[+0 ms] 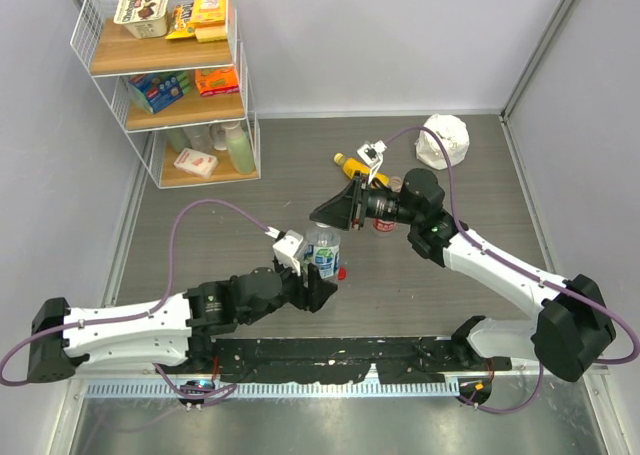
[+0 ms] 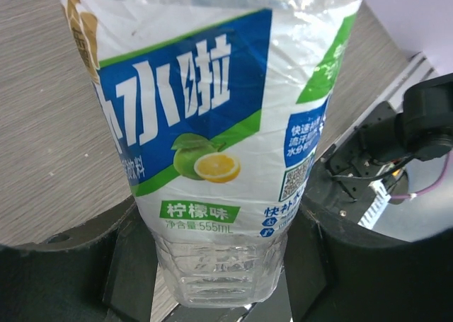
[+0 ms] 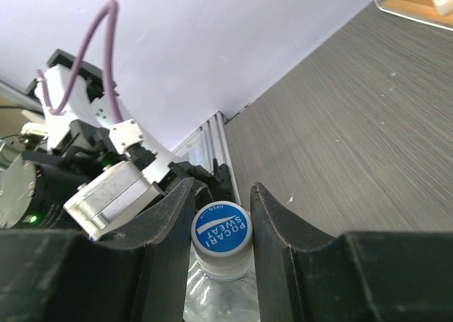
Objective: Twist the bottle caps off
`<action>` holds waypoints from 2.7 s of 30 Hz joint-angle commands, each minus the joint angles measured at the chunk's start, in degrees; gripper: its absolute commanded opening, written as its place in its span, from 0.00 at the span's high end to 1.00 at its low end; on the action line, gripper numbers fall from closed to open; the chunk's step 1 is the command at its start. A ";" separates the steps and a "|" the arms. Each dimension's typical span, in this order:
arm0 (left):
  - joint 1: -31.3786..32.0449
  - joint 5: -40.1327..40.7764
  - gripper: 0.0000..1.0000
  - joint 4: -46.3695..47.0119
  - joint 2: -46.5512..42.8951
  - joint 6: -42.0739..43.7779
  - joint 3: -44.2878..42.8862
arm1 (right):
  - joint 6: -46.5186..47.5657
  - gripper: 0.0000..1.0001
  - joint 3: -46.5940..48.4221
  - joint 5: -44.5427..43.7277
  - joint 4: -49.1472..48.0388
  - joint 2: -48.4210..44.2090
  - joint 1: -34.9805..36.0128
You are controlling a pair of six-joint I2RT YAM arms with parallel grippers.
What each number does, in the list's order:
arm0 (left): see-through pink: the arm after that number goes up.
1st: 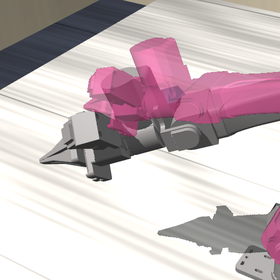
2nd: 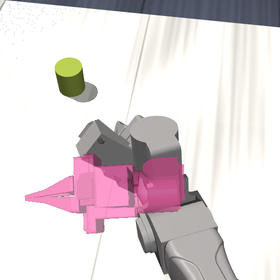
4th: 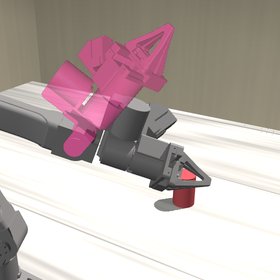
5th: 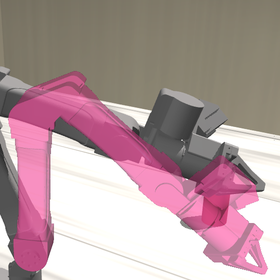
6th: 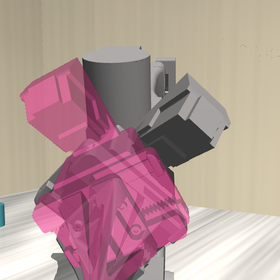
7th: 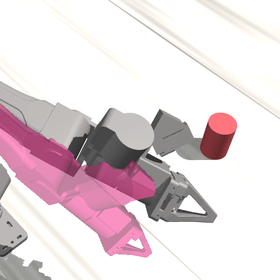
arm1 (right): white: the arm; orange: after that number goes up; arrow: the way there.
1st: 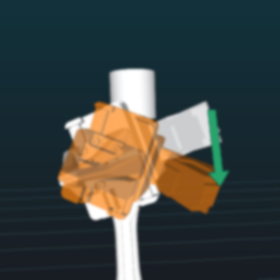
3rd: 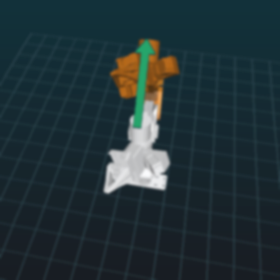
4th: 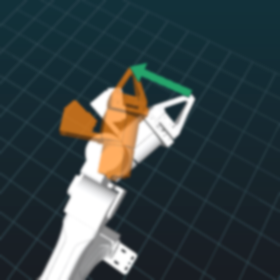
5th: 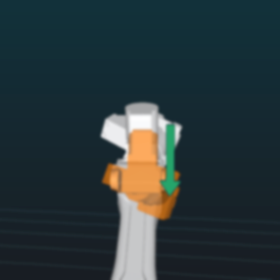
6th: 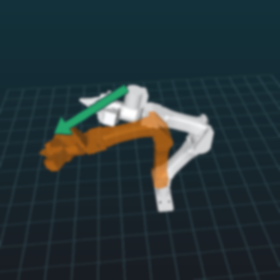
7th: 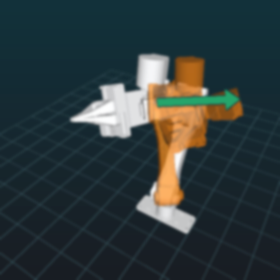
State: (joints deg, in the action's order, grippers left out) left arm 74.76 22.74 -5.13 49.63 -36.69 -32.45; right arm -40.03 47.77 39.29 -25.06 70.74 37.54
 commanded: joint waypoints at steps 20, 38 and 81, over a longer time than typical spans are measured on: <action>0.91 -4.29 1.00 2.14 -7.00 1.88 5.29 | 0.56 0.41 2.77 1.15 -4.93 -3.42 0.43; 0.91 9.50 1.00 -9.02 2.75 -2.24 -0.68 | 8.56 0.05 11.82 -35.47 26.44 -3.60 8.15; 0.91 18.13 1.00 -16.58 4.95 -4.45 -6.31 | 4.44 0.72 13.67 -41.75 31.30 3.88 15.11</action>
State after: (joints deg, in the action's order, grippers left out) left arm 75.64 37.85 -22.11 54.63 -40.10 -35.81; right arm -35.03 61.14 -1.37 7.75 75.16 52.40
